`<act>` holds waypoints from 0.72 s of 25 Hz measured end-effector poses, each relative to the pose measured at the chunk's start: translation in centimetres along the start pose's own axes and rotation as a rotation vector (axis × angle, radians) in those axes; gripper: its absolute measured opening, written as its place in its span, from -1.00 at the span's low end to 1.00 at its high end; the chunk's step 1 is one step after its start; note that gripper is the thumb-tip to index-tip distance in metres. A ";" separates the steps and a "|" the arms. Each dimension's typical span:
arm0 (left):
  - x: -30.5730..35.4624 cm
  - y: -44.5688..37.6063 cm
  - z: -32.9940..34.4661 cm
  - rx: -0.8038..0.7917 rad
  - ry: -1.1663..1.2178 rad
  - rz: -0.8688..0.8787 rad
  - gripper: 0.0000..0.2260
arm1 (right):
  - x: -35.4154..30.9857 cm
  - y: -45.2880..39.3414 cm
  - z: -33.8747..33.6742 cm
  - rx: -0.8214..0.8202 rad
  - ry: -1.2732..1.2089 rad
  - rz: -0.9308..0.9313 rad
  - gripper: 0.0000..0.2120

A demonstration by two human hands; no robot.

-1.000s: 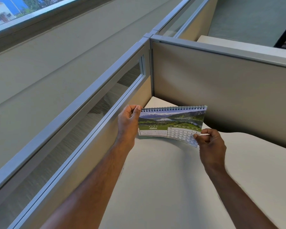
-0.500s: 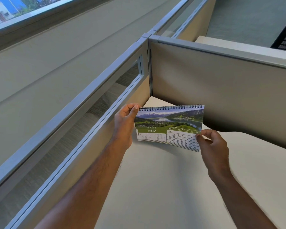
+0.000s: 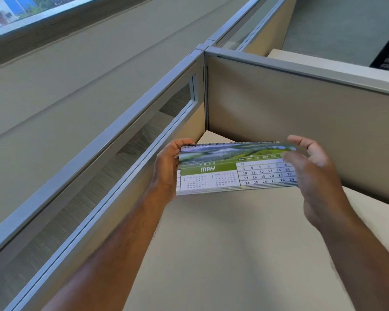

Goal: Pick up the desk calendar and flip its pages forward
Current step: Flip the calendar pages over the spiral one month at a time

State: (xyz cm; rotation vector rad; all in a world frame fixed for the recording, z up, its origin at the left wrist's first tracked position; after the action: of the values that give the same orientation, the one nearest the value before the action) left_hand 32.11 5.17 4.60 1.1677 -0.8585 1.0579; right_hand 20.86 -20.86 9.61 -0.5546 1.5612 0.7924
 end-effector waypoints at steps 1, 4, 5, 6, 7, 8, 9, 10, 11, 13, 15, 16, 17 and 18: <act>0.1 0.0 0.0 -0.007 -0.006 0.010 -0.78 | -0.6 -0.2 0.2 -0.011 -0.014 0.005 -0.67; 0.2 0.0 0.2 0.013 -0.055 0.089 -0.82 | -1.6 -1.1 1.1 0.004 -0.075 0.022 -0.69; 0.0 -0.1 0.3 0.016 -0.057 0.107 -0.84 | -1.8 -1.4 1.4 0.012 -0.130 0.042 -0.71; -0.2 -0.2 0.4 0.019 -0.052 0.112 -0.88 | -1.8 -1.7 1.6 0.004 -0.201 0.072 -0.70; -0.4 -0.3 0.4 0.033 -0.052 0.103 -0.91 | -1.8 -2.0 1.8 -0.022 -0.276 0.103 -0.60; -0.6 -0.6 0.5 0.052 -0.061 0.087 -0.92 | -1.8 -2.2 2.0 -0.055 -0.334 0.116 -0.49; -0.8 -0.8 0.5 0.072 -0.074 0.075 -0.91 | -1.7 -2.5 2.1 -0.078 -0.356 0.105 -0.41; -1.0 -1.0 0.6 0.093 -0.083 0.071 -0.87 | -1.5 -2.5 2.3 -0.089 -0.340 0.072 -0.40; -1.1 -1.2 0.8 0.115 -0.083 0.070 -0.84 | -1.2 -2.5 2.6 -0.091 -0.291 0.017 -0.45; -1.2 -1.4 1.0 0.158 -0.058 0.061 -0.84 | -0.5 -2.2 3.0 -0.085 -0.109 -0.151 -0.61; -1.3 -1.4 1.3 0.174 -0.021 0.050 -0.87 | 0.2 -1.8 3.3 -0.120 0.179 -0.385 -0.66; -1.4 -1.4 1.4 0.177 -0.006 0.045 -0.89 | 0.7 -1.7 3.4 -0.138 0.372 -0.515 -0.63; -1.3 -1.5 1.5 0.178 0.010 0.038 -0.90 | 1.2 -1.6 3.6 -0.151 0.563 -0.641 -0.61; -1.2 -1.5 1.6 0.177 0.027 0.030 -0.91 | 1.6 -1.5 3.9 -0.167 0.711 -0.749 -0.58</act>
State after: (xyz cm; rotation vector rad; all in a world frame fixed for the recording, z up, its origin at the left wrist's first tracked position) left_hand 33.18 3.25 3.35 1.2886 -0.7751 1.1904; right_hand 24.27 -18.75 7.68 -1.5537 1.7153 0.1323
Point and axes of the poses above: each hand's wrist, its own y-axis away from the middle knuckle, its own z-axis out of the palm, x = y × z, the point moved 3 cm from there along -y, towards the middle knuckle, and after that the axes turned 7 degrees about x, right-handed, at the moved point
